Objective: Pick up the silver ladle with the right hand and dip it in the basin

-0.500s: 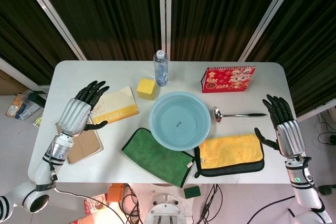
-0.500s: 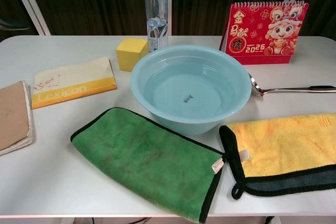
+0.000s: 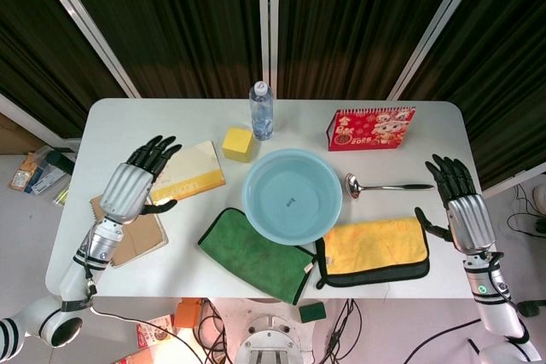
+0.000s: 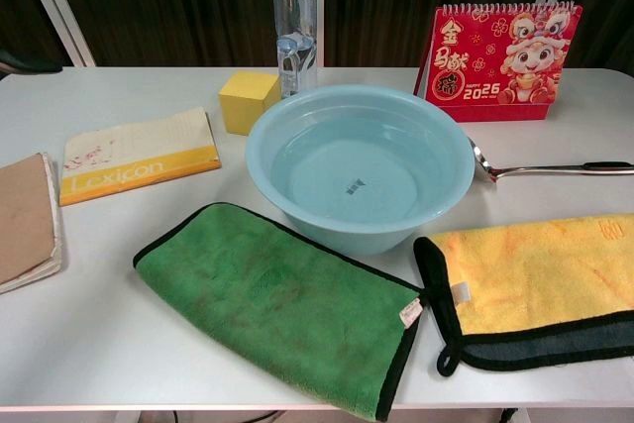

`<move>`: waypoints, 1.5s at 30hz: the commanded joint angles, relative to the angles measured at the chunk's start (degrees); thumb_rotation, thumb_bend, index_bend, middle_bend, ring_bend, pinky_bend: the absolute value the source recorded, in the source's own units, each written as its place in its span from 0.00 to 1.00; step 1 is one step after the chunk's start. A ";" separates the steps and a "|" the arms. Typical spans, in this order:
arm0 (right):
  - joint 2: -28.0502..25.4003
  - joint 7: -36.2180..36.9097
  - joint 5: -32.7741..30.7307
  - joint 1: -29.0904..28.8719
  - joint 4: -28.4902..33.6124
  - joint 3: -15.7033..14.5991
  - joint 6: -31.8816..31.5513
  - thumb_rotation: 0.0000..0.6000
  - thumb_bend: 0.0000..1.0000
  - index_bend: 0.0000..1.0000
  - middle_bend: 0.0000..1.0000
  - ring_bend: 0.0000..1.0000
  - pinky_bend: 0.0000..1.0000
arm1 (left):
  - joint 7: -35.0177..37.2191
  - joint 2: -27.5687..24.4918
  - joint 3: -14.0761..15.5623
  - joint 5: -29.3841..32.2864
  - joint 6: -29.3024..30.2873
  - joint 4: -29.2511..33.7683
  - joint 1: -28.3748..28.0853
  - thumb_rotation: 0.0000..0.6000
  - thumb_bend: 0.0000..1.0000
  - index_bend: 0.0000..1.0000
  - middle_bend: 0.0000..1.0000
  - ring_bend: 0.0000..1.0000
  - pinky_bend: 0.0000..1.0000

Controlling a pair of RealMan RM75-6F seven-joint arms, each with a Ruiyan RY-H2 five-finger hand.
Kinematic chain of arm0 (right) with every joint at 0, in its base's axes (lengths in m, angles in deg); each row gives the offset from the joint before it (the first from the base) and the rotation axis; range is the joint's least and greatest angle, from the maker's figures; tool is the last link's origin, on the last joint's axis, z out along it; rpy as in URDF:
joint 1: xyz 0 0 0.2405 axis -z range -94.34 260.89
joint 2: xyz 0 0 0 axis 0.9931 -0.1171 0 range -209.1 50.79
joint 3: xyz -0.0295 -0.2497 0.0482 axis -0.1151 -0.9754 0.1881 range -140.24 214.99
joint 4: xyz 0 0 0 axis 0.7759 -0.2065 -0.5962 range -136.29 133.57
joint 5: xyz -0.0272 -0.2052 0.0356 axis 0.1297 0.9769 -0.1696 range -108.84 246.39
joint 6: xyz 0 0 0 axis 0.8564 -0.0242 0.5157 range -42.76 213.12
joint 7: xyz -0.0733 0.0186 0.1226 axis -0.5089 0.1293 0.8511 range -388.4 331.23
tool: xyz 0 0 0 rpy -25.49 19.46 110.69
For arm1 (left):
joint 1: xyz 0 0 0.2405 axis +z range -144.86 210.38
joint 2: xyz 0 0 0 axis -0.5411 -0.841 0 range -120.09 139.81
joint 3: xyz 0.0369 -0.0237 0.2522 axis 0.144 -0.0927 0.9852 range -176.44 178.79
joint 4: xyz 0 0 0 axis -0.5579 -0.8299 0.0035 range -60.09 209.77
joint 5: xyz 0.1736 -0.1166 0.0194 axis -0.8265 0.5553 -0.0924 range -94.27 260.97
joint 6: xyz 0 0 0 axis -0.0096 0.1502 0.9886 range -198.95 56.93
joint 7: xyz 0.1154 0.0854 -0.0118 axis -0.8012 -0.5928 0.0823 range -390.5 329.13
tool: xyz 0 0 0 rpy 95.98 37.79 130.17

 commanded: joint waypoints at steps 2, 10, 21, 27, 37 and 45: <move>-1.31 -4.77 -3.56 -0.60 0.92 0.59 3.74 1.00 0.34 0.00 0.00 0.00 0.00 | -0.92 -0.49 0.60 0.59 0.06 0.03 0.44 0.99 0.09 0.11 0.07 0.04 0.20; 0.22 -15.56 -15.36 -4.81 -5.48 2.72 18.30 1.00 0.35 0.00 0.00 0.00 0.00 | -3.92 -1.30 2.15 4.93 -1.92 -0.23 1.61 1.00 0.09 0.11 0.07 0.04 0.20; 5.81 -26.89 -28.34 -12.80 -11.04 4.72 34.81 1.00 0.35 0.03 0.00 0.00 0.00 | -1.02 -1.38 3.83 1.86 1.67 -2.06 3.38 1.00 0.09 0.11 0.07 0.04 0.20; 10.76 -29.32 -31.54 -15.57 -16.05 4.80 37.93 1.00 0.35 0.10 0.00 0.00 0.00 | -0.49 -1.99 4.70 1.51 2.73 -2.61 4.53 1.00 0.09 0.11 0.07 0.04 0.20; 16.46 -32.10 -34.67 -18.39 -20.64 4.70 39.92 1.00 0.35 0.22 0.00 0.00 0.00 | 1.53 -1.97 5.40 2.09 2.35 -4.43 5.32 1.00 0.10 0.11 0.07 0.04 0.20; 19.39 -31.40 -35.11 -19.14 -24.35 4.45 40.43 1.00 0.35 0.31 0.00 0.00 0.00 | 3.19 -2.02 5.66 1.80 1.64 -5.71 5.18 1.00 0.10 0.11 0.07 0.04 0.19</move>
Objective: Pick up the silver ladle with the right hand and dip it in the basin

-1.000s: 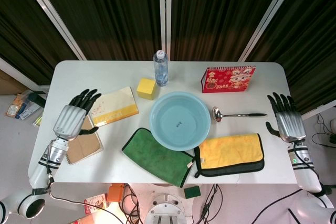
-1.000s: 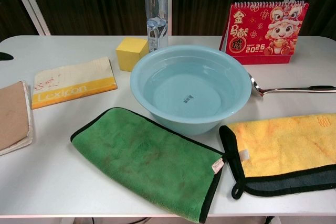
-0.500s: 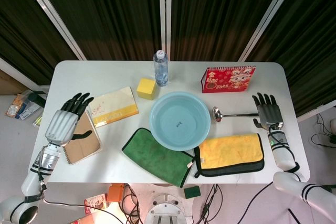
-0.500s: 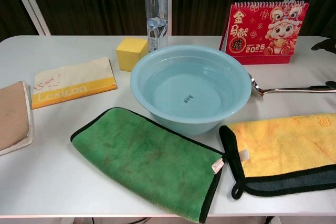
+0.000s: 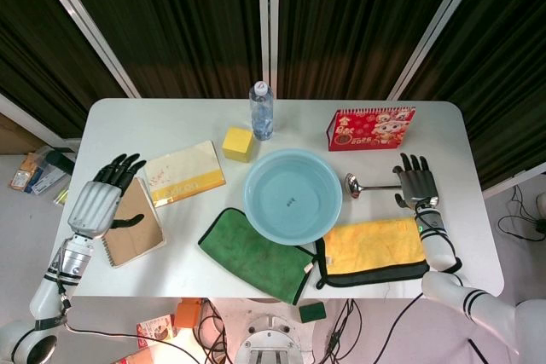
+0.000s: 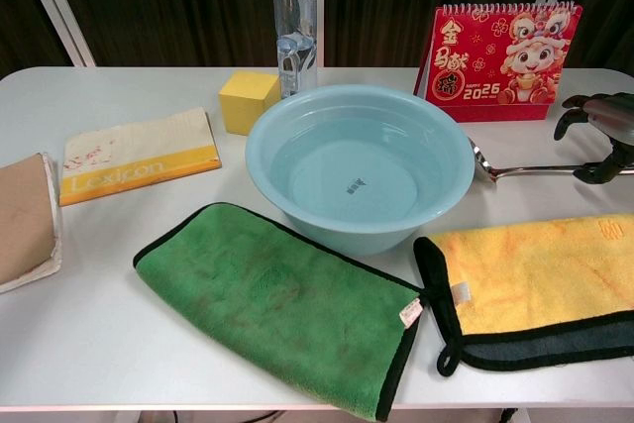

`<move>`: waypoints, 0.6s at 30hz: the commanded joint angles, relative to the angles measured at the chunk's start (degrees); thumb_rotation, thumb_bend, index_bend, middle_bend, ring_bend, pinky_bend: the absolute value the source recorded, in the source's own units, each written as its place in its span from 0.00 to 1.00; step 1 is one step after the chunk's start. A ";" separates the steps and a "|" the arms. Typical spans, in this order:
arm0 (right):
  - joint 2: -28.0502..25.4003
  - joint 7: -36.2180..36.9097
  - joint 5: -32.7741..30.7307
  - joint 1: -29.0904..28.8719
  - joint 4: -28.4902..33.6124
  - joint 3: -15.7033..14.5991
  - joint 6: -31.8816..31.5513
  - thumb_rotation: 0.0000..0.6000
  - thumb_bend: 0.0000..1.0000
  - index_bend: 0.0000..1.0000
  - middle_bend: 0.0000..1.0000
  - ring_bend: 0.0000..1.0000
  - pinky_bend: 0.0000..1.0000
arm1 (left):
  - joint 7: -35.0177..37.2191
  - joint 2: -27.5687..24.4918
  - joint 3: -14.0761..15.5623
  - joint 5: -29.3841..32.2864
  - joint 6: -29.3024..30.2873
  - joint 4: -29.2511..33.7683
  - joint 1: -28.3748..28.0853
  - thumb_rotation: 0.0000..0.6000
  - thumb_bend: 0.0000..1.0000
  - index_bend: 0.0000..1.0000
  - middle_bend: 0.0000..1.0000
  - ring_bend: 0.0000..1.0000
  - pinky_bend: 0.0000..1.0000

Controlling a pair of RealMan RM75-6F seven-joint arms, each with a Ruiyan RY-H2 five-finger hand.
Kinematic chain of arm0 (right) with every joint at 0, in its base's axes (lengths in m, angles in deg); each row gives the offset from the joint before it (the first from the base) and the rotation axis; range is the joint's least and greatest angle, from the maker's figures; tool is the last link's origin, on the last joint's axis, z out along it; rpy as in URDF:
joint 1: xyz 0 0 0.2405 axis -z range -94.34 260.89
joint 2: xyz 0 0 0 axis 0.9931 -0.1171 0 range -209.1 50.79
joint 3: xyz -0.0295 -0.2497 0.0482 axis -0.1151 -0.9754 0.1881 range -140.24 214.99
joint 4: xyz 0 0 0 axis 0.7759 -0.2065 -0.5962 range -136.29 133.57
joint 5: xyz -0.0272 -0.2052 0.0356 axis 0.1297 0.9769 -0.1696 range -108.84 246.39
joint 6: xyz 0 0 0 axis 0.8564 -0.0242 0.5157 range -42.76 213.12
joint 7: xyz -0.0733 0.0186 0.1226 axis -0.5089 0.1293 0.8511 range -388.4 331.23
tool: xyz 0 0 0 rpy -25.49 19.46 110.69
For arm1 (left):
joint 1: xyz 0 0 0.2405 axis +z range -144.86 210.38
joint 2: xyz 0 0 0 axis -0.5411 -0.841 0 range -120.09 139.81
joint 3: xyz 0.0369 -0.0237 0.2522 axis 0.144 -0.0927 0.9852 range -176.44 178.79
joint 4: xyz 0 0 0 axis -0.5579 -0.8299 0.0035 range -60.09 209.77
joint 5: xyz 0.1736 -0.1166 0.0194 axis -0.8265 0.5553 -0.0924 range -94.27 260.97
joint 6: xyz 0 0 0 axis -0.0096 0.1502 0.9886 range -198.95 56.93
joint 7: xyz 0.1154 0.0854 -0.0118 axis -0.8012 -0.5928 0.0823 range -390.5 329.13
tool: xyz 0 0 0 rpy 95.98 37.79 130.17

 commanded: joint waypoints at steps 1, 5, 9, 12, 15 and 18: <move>1.25 1.27 0.37 -0.35 -1.77 -0.28 0.60 1.00 0.35 0.32 0.00 0.00 0.00 | 1.06 -0.17 0.13 -0.27 -0.30 -0.54 -0.11 1.00 0.10 0.11 0.07 0.04 0.19; 3.00 3.38 1.89 -0.44 -4.38 -0.76 0.31 1.00 0.35 0.36 0.00 0.00 0.00 | 2.36 -0.27 0.09 -0.41 0.08 -1.29 0.10 1.00 0.09 0.11 0.07 0.04 0.19; 4.66 4.54 2.23 -0.63 -6.96 -0.65 0.39 1.00 0.35 0.37 0.00 0.00 0.00 | 3.38 -0.26 0.06 -0.66 0.50 -1.94 0.28 1.00 0.09 0.11 0.07 0.03 0.19; 5.45 4.87 2.48 -0.76 -8.30 -0.67 0.58 1.00 0.35 0.39 0.00 0.00 0.00 | 3.60 -0.29 0.12 -0.61 0.44 -2.23 0.36 1.00 0.09 0.11 0.07 0.03 0.19; 5.98 5.19 2.35 -0.90 -9.32 -0.45 1.12 1.00 0.36 0.40 0.00 0.00 0.00 | 3.48 -0.30 0.14 -0.36 0.06 -2.27 0.32 1.00 0.09 0.11 0.07 0.04 0.19; 6.31 5.25 2.21 -1.07 -10.06 -0.29 1.68 1.00 0.37 0.40 0.00 0.00 0.00 | 3.31 -0.22 0.12 -0.10 -0.37 -2.28 0.21 1.00 0.09 0.11 0.07 0.04 0.19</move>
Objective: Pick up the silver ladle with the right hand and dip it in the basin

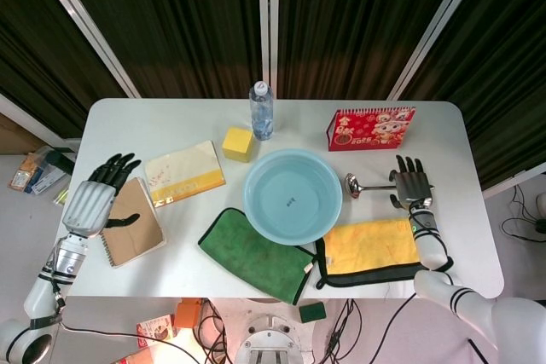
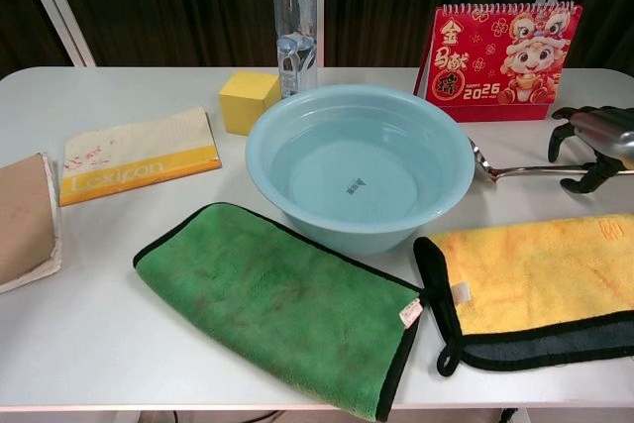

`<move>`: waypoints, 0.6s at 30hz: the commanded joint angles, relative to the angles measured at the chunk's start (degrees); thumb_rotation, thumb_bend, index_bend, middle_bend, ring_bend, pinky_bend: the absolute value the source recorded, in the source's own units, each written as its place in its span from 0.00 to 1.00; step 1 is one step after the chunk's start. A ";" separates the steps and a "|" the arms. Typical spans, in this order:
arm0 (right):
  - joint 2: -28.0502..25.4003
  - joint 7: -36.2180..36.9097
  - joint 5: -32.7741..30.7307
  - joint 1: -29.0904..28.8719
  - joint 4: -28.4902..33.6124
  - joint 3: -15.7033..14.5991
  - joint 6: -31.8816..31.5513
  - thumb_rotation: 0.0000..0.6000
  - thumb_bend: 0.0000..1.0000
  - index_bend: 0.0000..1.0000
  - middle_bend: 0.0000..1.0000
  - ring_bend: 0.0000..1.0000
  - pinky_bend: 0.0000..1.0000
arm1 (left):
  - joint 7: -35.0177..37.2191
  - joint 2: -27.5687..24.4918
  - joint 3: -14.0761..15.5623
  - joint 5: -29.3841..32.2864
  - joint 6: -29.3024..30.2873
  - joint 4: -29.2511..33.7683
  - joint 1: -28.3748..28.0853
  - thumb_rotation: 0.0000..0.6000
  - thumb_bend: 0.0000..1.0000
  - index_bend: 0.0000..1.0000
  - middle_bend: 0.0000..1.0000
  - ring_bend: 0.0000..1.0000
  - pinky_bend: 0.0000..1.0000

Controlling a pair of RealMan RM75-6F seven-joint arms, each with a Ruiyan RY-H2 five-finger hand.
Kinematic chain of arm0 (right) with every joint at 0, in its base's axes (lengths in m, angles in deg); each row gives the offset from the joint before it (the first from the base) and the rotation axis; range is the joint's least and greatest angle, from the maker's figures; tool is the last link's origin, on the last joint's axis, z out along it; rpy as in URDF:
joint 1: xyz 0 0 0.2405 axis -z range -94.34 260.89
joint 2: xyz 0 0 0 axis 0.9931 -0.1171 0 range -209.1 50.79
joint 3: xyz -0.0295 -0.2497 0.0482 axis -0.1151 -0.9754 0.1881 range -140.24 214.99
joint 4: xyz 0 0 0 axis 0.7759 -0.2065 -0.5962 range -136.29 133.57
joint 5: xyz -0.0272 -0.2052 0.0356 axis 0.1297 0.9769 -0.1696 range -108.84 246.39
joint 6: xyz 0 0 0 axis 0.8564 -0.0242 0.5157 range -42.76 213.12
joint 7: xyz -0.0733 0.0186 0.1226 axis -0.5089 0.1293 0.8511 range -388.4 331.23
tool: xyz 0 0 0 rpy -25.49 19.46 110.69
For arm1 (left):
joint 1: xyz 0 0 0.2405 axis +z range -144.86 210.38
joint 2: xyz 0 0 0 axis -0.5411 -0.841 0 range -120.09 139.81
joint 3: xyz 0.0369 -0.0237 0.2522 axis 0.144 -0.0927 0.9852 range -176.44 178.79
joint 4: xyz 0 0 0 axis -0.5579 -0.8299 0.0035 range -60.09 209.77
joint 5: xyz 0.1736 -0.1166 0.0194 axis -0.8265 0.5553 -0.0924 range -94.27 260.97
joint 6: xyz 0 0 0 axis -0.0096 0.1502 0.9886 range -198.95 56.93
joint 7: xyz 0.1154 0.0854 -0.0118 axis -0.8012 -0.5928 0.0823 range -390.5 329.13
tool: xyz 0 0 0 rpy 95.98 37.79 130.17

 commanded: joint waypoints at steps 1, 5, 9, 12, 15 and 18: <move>0.27 0.16 -0.05 -0.17 -0.49 0.18 0.38 1.00 0.37 0.41 0.00 0.00 0.00 | -0.22 0.07 -0.02 0.21 -0.33 0.02 -0.11 1.00 0.09 0.11 0.07 0.04 0.19; 0.28 0.56 0.01 -0.31 -0.77 0.44 0.73 1.00 0.37 0.43 0.00 0.00 0.00 | -0.99 0.01 -0.06 0.75 -1.07 0.29 -0.29 1.00 0.10 0.11 0.07 0.04 0.19; 0.27 0.16 -0.26 -0.50 -1.16 0.56 1.47 1.00 0.38 0.44 0.00 0.00 0.00 | -1.67 -0.03 -0.21 1.15 -1.59 0.64 -0.52 1.00 0.09 0.11 0.07 0.03 0.19; 0.48 0.40 -0.11 -0.45 -1.39 0.66 1.21 1.00 0.38 0.46 0.00 0.00 0.00 | -2.07 -0.06 -0.28 1.38 -1.78 0.88 -0.58 1.00 0.09 0.11 0.07 0.03 0.19; 0.61 0.75 0.30 -0.32 -1.61 0.63 0.72 1.00 0.38 0.48 0.00 0.00 0.00 | -2.47 -0.10 -0.33 1.80 -2.12 1.15 -0.62 1.00 0.09 0.11 0.07 0.04 0.19; 0.76 0.80 0.62 -0.18 -1.95 0.54 0.38 1.00 0.38 0.48 0.00 0.00 0.00 | -2.91 -0.07 -0.36 2.22 -2.55 1.36 -0.71 1.00 0.09 0.11 0.07 0.04 0.19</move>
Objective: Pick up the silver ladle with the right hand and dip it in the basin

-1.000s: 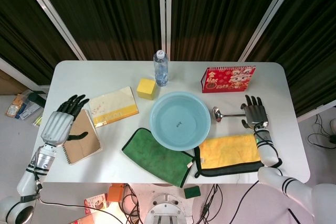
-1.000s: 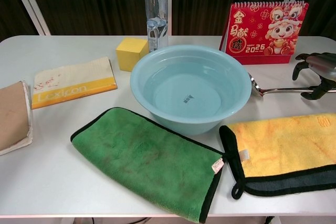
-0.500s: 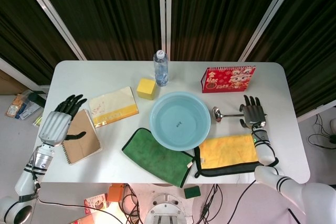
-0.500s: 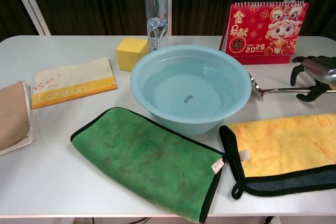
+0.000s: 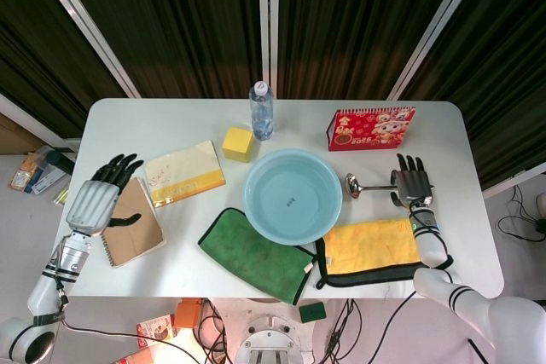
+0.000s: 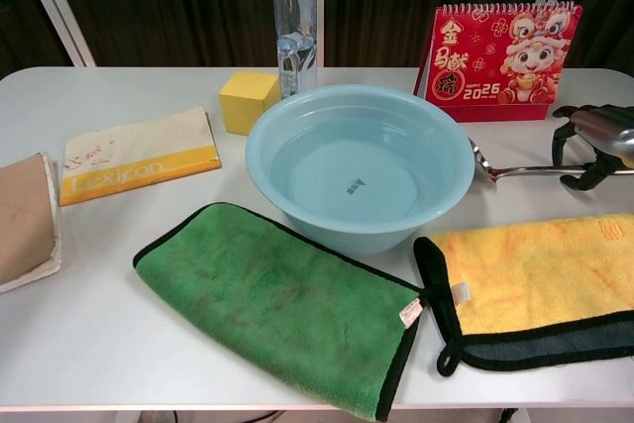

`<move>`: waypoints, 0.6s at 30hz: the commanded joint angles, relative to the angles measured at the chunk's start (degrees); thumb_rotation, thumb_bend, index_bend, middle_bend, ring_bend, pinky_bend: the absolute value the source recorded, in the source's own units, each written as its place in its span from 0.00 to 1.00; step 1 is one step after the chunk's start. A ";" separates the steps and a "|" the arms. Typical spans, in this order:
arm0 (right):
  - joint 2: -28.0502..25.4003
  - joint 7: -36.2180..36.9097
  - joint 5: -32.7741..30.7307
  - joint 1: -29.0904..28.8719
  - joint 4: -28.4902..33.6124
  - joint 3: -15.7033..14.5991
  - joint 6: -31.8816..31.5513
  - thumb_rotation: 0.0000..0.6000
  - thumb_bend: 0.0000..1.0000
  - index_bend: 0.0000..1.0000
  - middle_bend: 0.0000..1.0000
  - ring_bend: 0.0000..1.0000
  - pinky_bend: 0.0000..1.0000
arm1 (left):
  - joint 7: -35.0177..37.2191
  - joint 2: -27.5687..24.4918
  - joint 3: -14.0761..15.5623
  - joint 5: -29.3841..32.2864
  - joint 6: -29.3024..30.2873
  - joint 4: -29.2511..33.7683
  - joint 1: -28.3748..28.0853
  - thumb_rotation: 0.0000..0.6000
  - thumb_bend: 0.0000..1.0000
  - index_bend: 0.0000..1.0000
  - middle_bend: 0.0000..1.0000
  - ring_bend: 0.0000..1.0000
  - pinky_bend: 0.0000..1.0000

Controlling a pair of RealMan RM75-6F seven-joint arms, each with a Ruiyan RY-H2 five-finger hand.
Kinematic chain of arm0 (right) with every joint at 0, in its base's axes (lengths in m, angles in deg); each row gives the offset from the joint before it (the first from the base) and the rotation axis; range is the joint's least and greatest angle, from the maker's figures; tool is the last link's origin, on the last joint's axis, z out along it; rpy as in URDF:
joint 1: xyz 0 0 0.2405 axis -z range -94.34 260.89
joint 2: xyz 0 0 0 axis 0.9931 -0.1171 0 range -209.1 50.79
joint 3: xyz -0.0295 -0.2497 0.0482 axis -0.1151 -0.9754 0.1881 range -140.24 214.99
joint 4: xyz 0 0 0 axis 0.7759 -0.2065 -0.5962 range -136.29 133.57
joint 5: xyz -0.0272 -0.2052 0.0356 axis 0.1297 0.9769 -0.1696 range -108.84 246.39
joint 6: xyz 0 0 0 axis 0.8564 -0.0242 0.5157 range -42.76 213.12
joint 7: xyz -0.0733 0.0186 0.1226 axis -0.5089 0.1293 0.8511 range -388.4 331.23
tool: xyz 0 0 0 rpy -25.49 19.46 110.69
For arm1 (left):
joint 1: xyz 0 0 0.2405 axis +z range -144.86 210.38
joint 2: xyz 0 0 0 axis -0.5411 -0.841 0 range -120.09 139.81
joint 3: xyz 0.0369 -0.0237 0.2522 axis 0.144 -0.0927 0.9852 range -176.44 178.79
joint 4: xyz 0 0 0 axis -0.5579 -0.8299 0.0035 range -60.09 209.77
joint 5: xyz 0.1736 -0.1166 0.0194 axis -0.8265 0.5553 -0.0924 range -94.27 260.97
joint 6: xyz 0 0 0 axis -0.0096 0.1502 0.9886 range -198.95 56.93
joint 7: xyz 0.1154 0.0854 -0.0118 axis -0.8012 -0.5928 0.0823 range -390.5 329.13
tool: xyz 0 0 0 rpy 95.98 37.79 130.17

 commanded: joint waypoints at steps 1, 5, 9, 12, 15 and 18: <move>0.14 -0.07 0.18 0.12 -0.26 -0.09 -0.17 1.00 0.38 0.48 0.00 0.00 0.00 | -0.25 0.07 0.01 0.26 -0.34 0.12 -0.09 1.00 0.09 0.11 0.07 0.04 0.19; 0.48 -0.20 0.36 0.23 -0.69 -0.07 -0.50 1.00 0.39 0.48 0.00 0.00 0.00 | -0.51 0.24 0.07 0.55 -0.89 0.08 -0.24 1.00 0.10 0.11 0.06 0.03 0.19; 0.74 -0.19 0.60 0.33 -1.10 -0.07 -0.70 1.00 0.40 0.49 0.00 0.00 0.00 | -0.75 0.24 0.09 0.84 -1.28 0.13 -0.34 1.00 0.10 0.11 0.06 0.04 0.19; 0.79 -0.18 0.70 0.35 -1.37 -0.06 -0.46 1.00 0.41 0.49 0.00 0.00 0.00 | -0.87 0.25 0.04 1.02 -1.44 0.13 -0.39 1.00 0.09 0.11 0.06 0.04 0.19; 0.77 -0.02 1.06 0.37 -1.50 -0.16 -0.47 1.00 0.43 0.51 0.00 0.00 0.00 | -1.04 0.25 0.06 1.17 -1.61 0.10 -0.42 1.00 0.09 0.11 0.06 0.03 0.19; 0.80 -0.05 1.20 0.39 -1.67 -0.19 -0.32 1.00 0.43 0.52 0.00 0.00 0.00 | -1.35 0.20 0.05 1.49 -1.86 0.17 -0.45 1.00 0.10 0.11 0.06 0.03 0.19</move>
